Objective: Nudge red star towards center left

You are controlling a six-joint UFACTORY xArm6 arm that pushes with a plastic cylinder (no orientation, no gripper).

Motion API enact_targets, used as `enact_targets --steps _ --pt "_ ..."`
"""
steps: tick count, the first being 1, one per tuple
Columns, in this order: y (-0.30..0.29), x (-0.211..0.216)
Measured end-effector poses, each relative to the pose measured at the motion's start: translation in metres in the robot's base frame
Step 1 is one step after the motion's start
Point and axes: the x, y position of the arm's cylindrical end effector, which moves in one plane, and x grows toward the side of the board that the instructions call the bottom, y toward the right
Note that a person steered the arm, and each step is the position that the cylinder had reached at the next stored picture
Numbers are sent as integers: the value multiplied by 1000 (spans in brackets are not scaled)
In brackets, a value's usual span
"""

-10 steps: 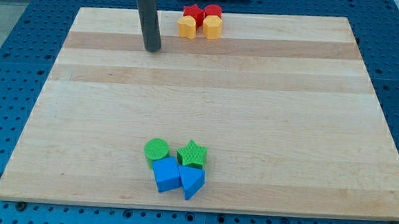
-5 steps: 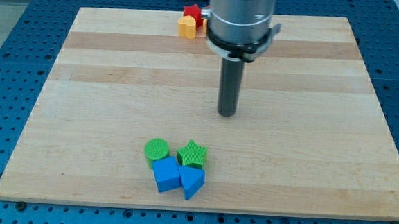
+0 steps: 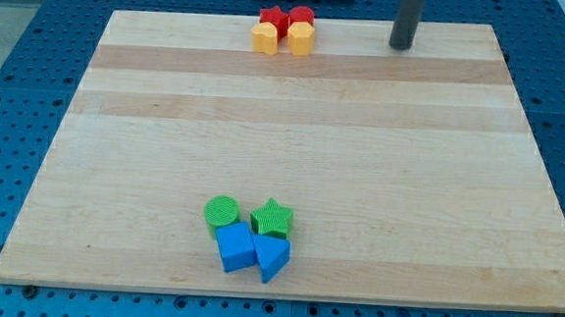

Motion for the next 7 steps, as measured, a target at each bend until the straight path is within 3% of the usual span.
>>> enact_targets --steps 2,5,7 --pt "-36 -23" --pt "-163 -21" --pt "-252 19"
